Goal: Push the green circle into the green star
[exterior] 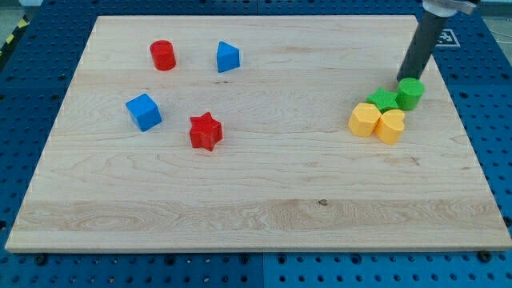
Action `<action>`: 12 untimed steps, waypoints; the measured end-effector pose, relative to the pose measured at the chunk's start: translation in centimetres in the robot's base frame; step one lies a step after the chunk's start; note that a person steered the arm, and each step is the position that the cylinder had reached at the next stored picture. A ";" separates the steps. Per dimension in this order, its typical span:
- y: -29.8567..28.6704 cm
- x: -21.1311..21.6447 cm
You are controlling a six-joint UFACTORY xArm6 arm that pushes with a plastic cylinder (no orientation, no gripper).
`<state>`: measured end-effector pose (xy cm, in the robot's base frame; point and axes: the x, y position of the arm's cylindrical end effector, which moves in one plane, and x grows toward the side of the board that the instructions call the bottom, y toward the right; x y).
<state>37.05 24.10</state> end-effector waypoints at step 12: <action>2.1 2.9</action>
